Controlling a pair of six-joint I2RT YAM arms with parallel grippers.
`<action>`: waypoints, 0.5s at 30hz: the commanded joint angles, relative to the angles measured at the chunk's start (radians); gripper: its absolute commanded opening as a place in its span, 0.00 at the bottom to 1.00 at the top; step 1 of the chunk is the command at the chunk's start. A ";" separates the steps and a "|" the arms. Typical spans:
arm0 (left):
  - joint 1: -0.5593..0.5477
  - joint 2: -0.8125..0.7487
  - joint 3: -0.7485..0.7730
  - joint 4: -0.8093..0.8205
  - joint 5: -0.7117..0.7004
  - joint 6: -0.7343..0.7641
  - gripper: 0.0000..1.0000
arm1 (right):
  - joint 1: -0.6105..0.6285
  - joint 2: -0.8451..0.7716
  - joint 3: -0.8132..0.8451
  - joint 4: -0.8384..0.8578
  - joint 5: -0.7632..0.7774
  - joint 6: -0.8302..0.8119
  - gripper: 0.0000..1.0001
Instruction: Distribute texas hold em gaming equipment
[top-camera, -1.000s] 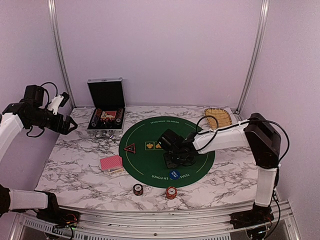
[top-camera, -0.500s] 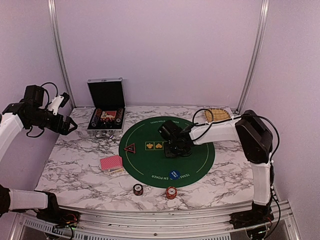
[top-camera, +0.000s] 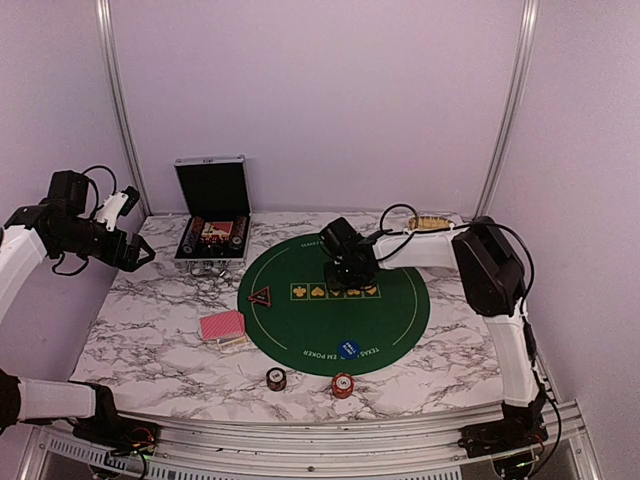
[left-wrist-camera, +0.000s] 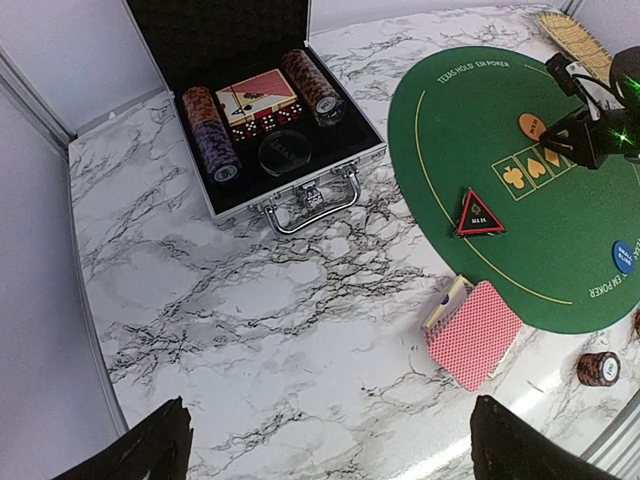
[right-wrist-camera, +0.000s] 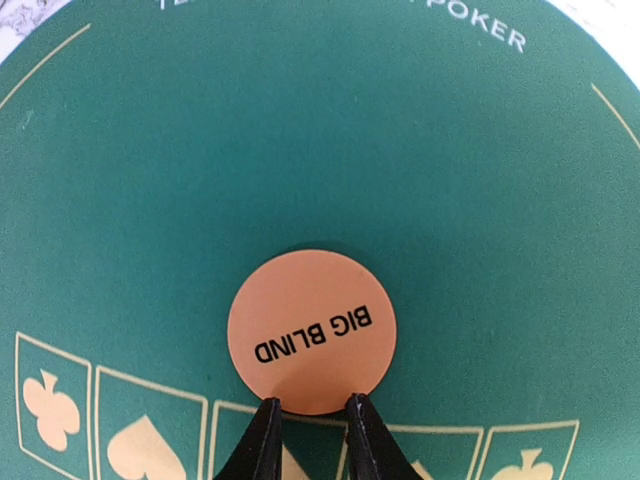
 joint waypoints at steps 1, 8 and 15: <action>0.003 -0.015 0.039 -0.028 0.016 0.016 0.99 | -0.034 0.063 0.083 -0.001 -0.058 -0.060 0.22; 0.003 -0.018 0.039 -0.033 0.014 0.018 0.99 | -0.064 0.127 0.188 -0.024 -0.093 -0.088 0.23; 0.003 -0.026 0.036 -0.039 0.010 0.026 0.99 | -0.070 0.176 0.288 -0.050 -0.096 -0.103 0.24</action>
